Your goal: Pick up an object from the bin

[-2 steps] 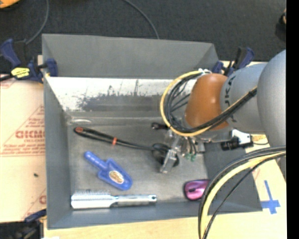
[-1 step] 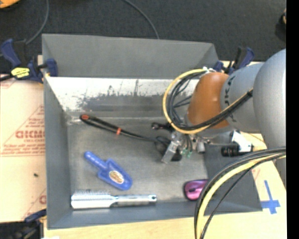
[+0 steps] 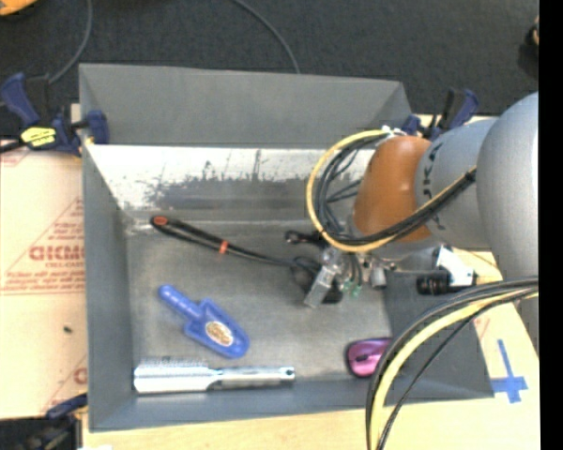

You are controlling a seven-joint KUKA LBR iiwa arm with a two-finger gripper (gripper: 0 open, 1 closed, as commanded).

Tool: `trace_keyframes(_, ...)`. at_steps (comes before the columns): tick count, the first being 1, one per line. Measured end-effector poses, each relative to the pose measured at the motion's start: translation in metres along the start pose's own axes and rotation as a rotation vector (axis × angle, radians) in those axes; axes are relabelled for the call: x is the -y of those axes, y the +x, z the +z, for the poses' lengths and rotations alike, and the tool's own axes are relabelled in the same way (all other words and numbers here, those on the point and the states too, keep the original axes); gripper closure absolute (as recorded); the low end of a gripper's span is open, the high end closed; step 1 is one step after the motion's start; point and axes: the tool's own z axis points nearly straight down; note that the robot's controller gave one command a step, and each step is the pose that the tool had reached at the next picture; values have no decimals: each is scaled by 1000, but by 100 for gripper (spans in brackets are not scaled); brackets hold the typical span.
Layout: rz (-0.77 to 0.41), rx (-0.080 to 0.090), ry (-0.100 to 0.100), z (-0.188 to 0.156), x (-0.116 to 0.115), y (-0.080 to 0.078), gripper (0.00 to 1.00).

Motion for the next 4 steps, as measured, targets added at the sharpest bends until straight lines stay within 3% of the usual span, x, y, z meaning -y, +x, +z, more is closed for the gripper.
trace_keyframes(3, -5, -7, 4, -41, 1, 1, 100)
trace_keyframes(4, -4, -5, 2, -71, 1, 0, 100)
